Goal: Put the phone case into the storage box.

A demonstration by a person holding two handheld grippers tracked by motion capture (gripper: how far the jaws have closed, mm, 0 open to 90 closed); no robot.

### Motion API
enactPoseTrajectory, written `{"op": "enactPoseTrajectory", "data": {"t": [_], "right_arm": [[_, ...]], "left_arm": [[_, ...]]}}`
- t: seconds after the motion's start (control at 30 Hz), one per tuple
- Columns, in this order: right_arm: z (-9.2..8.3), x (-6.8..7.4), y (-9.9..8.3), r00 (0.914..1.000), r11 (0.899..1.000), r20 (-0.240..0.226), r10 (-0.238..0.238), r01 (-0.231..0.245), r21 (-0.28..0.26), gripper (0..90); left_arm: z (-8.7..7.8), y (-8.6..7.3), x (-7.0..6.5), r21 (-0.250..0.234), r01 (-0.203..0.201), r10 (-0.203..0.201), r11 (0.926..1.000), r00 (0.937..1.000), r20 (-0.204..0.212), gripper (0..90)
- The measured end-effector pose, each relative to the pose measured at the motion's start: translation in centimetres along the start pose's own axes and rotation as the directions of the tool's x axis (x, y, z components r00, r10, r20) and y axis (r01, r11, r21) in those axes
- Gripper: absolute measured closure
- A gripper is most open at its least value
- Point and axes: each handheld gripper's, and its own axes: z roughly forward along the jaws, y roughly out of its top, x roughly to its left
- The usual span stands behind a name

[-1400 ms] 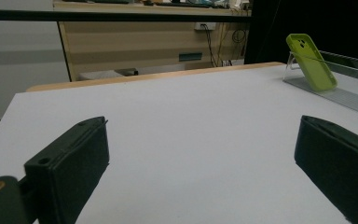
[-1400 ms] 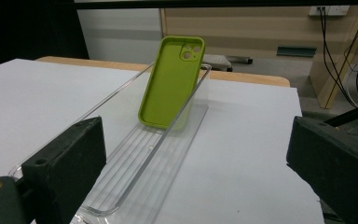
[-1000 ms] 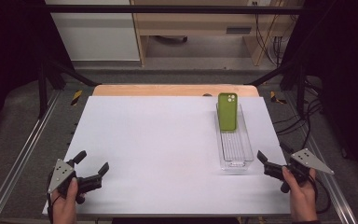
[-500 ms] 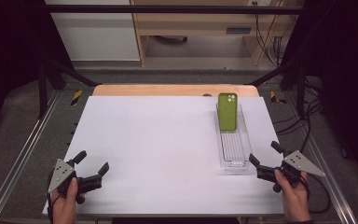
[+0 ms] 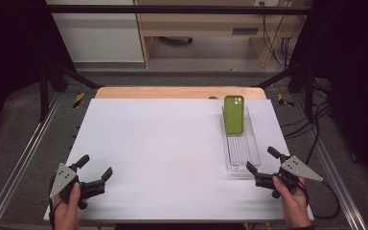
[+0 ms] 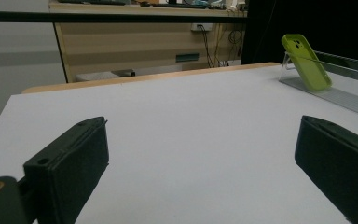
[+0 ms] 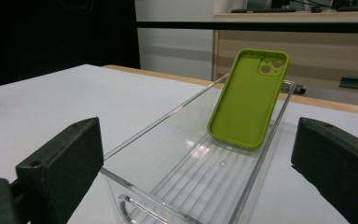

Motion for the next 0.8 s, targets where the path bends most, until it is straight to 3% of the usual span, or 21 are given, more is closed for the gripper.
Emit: {"op": "enactPoseTrajectory", "data": {"t": [0.5, 0.8], "right_arm": [[0.2, 0.2, -0.9, 0.9999, 1.000, -0.014, 0.008, -0.008, -0.006, 2.3], [0.0, 0.0, -1.6, 1.0000, 1.000, 0.001, 0.005, -0.005, 0.006, 2.3]], "left_arm": [[0.0, 0.1, -0.2, -0.011, 0.008, -0.007, 0.9999, 0.9997, 0.021, 2.3], [0.3, 0.2, -0.5, -0.018, 0.008, -0.007, 0.9998, 0.9993, 0.037, 2.3]]}}
